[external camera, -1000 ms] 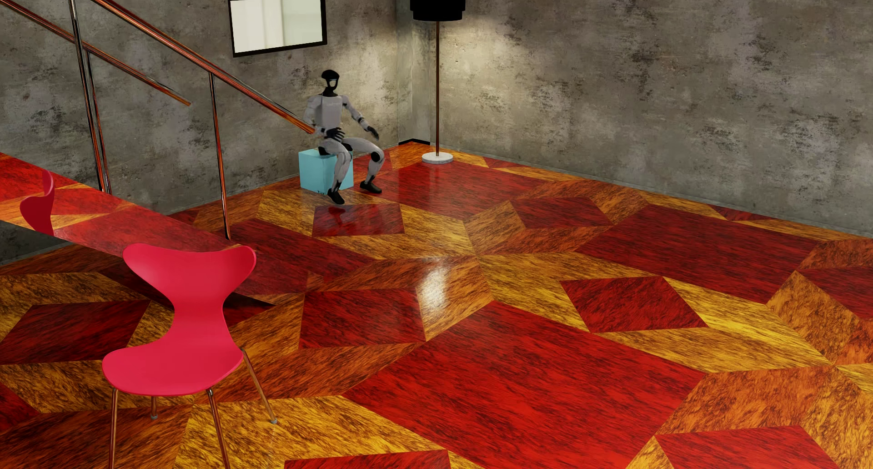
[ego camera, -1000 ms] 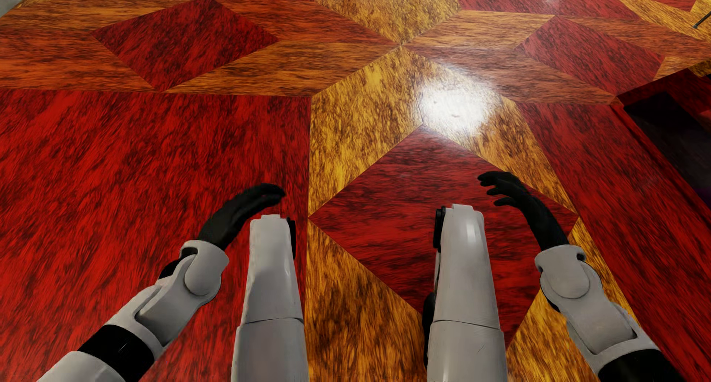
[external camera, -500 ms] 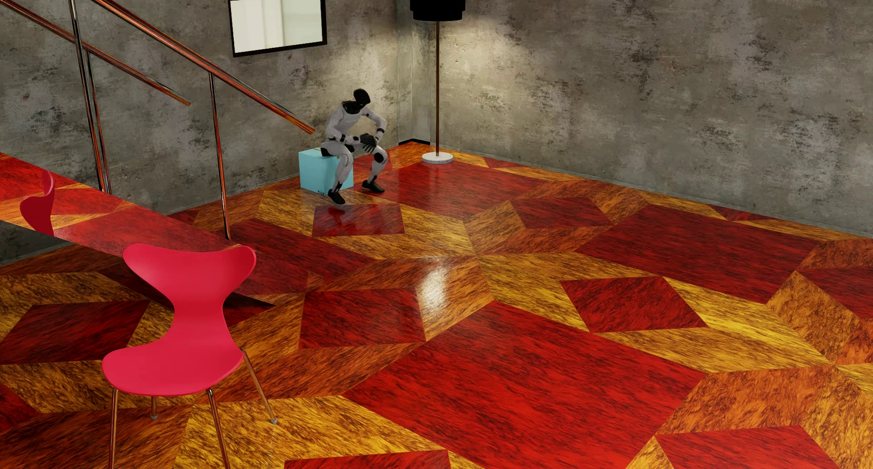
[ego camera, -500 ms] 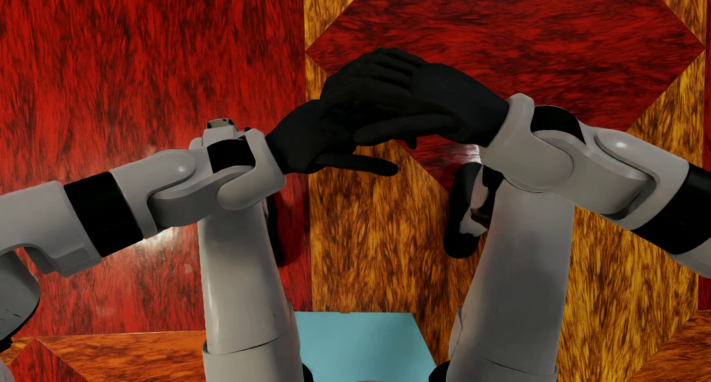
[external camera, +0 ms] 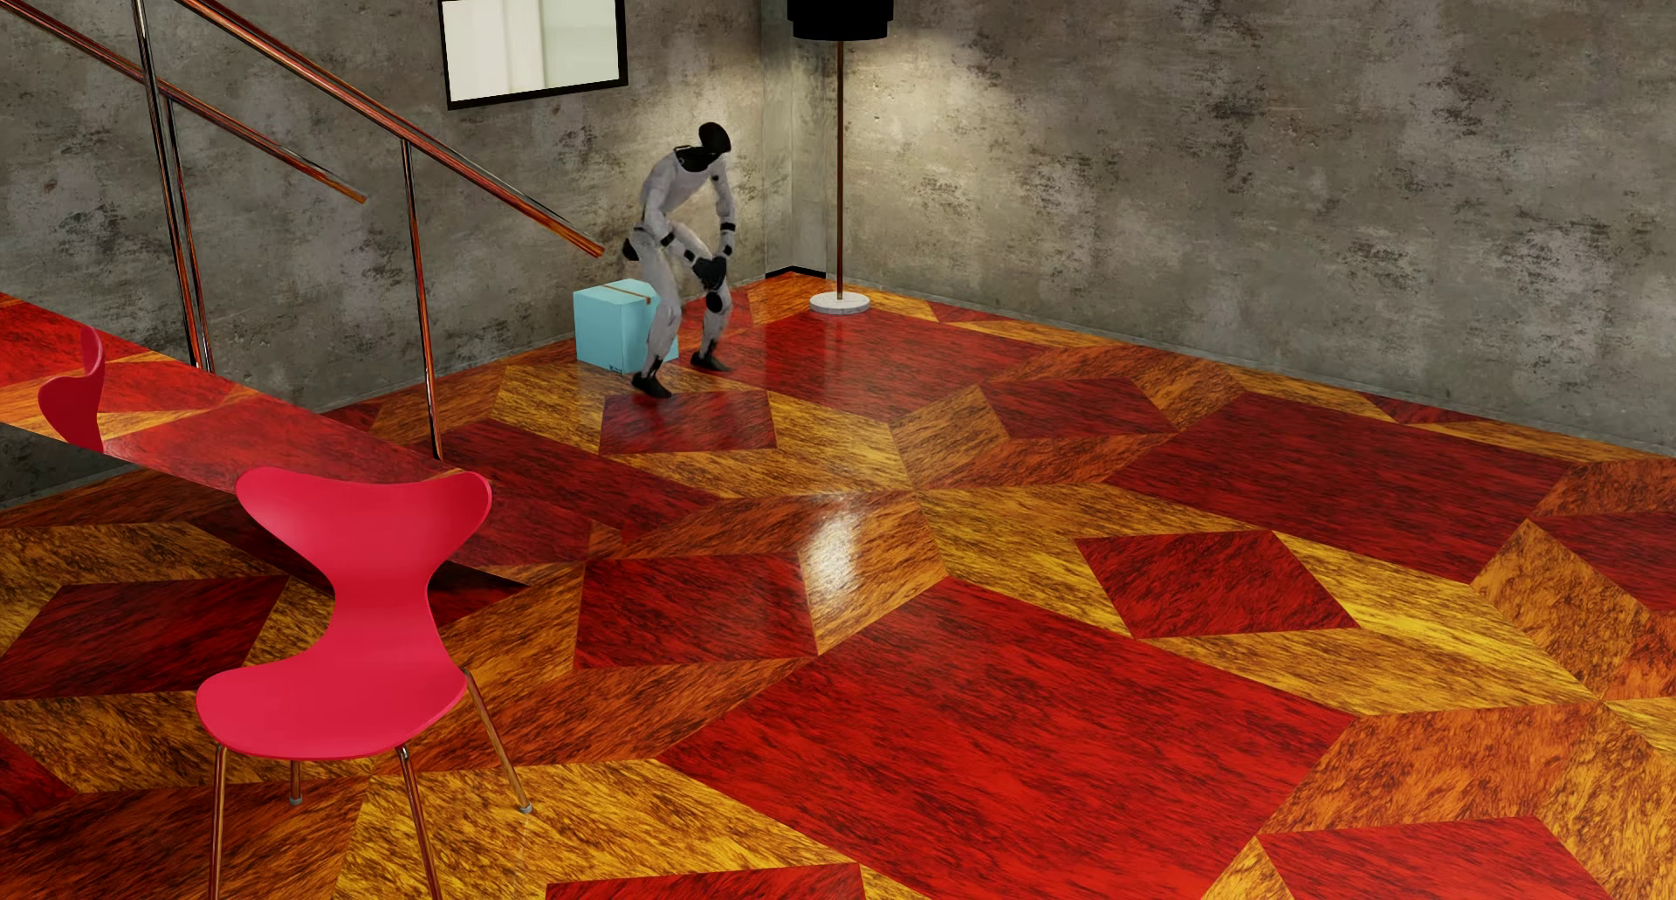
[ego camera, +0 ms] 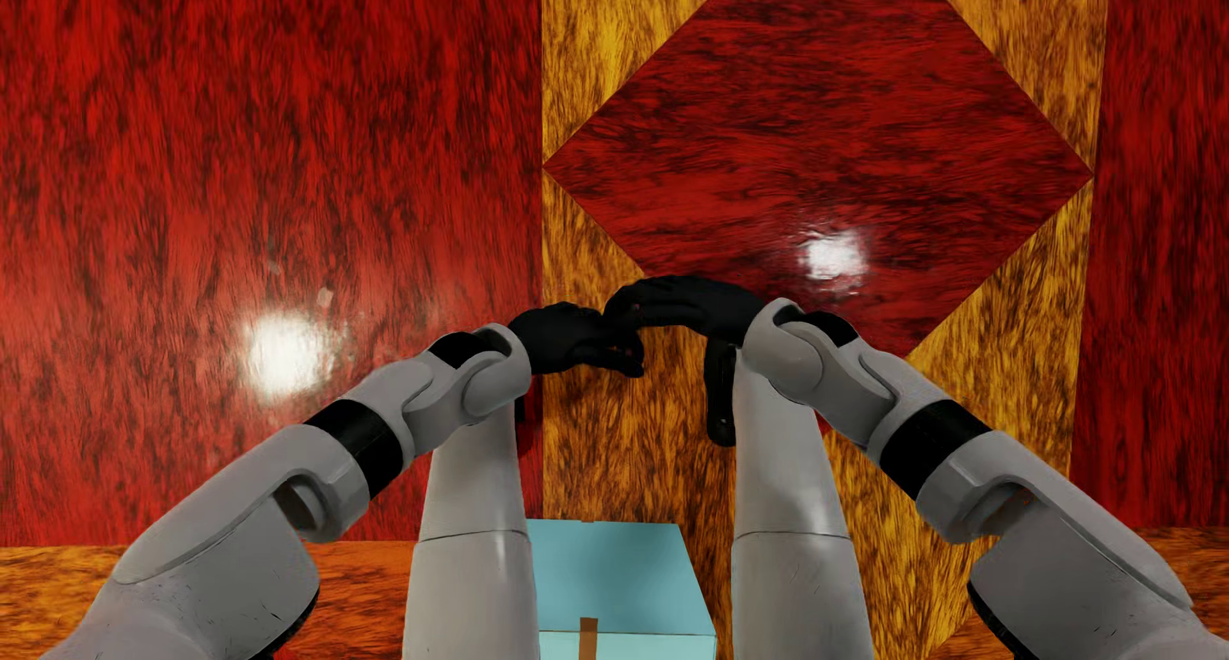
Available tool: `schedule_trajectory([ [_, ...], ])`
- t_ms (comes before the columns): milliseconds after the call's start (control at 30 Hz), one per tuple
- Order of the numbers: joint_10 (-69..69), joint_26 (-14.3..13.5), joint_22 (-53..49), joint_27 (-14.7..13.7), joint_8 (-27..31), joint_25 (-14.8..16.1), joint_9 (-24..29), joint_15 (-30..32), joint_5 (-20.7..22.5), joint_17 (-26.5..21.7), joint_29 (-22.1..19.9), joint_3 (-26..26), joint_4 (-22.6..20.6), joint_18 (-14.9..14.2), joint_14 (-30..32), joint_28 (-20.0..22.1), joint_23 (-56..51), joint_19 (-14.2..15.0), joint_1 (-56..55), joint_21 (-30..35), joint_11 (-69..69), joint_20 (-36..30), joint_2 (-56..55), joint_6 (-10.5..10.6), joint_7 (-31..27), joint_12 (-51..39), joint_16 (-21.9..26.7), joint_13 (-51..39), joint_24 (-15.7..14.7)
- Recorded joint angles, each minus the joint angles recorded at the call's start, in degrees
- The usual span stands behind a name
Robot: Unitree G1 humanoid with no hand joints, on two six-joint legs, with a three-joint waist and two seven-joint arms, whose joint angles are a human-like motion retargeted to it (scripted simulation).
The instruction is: Rise from the light cyan box
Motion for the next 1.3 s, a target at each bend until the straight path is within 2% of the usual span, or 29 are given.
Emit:
schedule_trajectory([
  [33,-5.70,0.38,4.04,1.17,-0.68,-2.09,-2.08,2.10,0.36,3.55,2.37,0.01,0.09,0.16,1.82,-3.84,5.49,-0.18,4.41,-0.23,-6.07,1.88,4.68,-0.17,1.20,2.44,-2.98,1.57,1.04],
  [67,-11.37,1.15,6.68,2.22,-1.49,-2.86,-4.48,4.10,0.70,6.22,5.94,0.16,0.01,0.44,3.54,-7.71,9.63,-0.34,8.89,-1.45,-12.19,4.70,9.41,-0.43,2.35,5.37,-5.37,3.51,0.92],
  [100,-17.00,3.60,8.46,4.33,-2.11,-2.20,-7.14,6.00,1.23,8.04,7.34,0.44,-0.20,1.04,5.09,-9.21,12.31,-0.71,13.63,-2.79,-18.41,7.90,14.40,-0.81,3.40,8.90,-7.19,6.28,-0.86],
  [167,-27.35,7.80,10.89,8.13,-3.42,1.43,-12.59,9.09,2.23,9.32,6.56,0.86,-1.19,2.66,7.51,-7.63,15.55,-1.65,23.25,-6.71,-30.25,14.20,24.90,-1.17,5.29,16.82,-9.45,12.95,-5.93],
  [233,-36.50,9.66,10.86,10.16,-4.49,6.05,-18.17,11.58,3.18,8.65,6.23,0.91,-2.77,4.41,9.41,-7.03,17.67,-2.65,32.23,-11.07,-40.79,19.29,34.84,-1.42,7.23,24.46,-9.38,19.44,-11.06],
  [300,-44.57,9.50,8.91,10.17,-5.80,8.31,-24.20,13.00,3.96,7.25,4.56,0.94,-3.78,5.09,10.49,-7.14,18.52,-3.58,40.32,-14.76,-50.06,23.46,43.73,-1.50,9.37,32.03,-8.25,26.10,-12.70],
  [400,-53.77,7.80,8.64,9.33,-7.30,9.45,-31.86,13.87,4.18,6.09,2.48,1.23,-4.44,4.99,11.37,-8.60,21.78,-2.98,49.14,-19.76,-58.18,28.75,51.92,-1.32,11.72,39.75,-6.38,32.84,-12.52],
  [467,-57.50,7.59,13.21,9.29,-8.07,10.70,-32.81,13.10,4.06,6.21,1.47,1.66,-4.47,4.32,11.22,-7.57,25.54,-2.71,55.48,-22.84,-60.06,31.73,57.24,-1.91,13.66,41.47,-6.22,35.36,-11.91],
  [567,-57.38,11.43,24.31,11.88,-9.01,11.72,-35.97,12.59,4.24,8.56,-1.51,1.82,-4.33,4.45,9.84,-3.59,35.18,-2.53,58.64,-24.99,-62.59,32.60,62.03,-1.83,14.57,42.26,-7.79,37.02,-12.67],
  [633,-57.22,12.32,27.78,12.71,-9.27,11.84,-37.61,11.93,4.15,9.78,-2.09,2.07,-4.07,4.12,9.32,-2.93,37.66,-2.23,59.39,-26.70,-62.94,33.04,63.22,-1.85,14.64,42.62,-7.73,38.82,-11.90],
  [767,-57.11,10.67,23.76,11.17,-9.38,10.64,-39.65,10.91,3.93,10.78,1.46,2.30,-3.91,4.15,8.67,-5.45,33.43,-1.77,60.12,-27.68,-62.96,34.92,64.22,-2.02,14.32,45.90,-5.16,43.26,-12.37],
  [867,-57.05,10.47,22.16,10.54,-8.54,9.91,-40.64,10.68,3.90,12.18,3.17,2.26,-3.62,4.14,8.62,-5.82,30.77,-2.06,59.93,-27.77,-62.98,35.17,64.19,-2.13,13.34,46.95,-5.26,44.90,-12.45],
  [1000,-57.66,11.25,22.16,11.25,-7.59,10.92,-40.87,10.99,3.59,12.50,1.77,2.30,-3.78,3.99,7.28,-5.24,31.41,-2.77,59.93,-27.53,-62.18,34.96,63.06,-2.23,11.15,46.75,-7.31,44.37,-13.07],
  [1100,-57.53,10.56,19.87,10.67,-7.77,10.34,-40.35,11.03,3.81,10.98,2.36,2.36,-4.03,4.57,8.55,-5.98,30.74,-3.05,60.04,-26.50,-62.39,35.01,63.38,-1.99,11.85,47.51,-7.72,43.61,-12.77],
  [1300,-57.53,10.49,21.29,11.23,-8.32,11.84,-40.04,10.86,4.09,10.75,0.41,2.27,-4.29,5.00,8.70,-6.25,32.72,-2.87,60.41,-26.85,-63.01,34.02,64.05,-2.05,13.47,46.92,-8.10,42.80,-12.18],
])
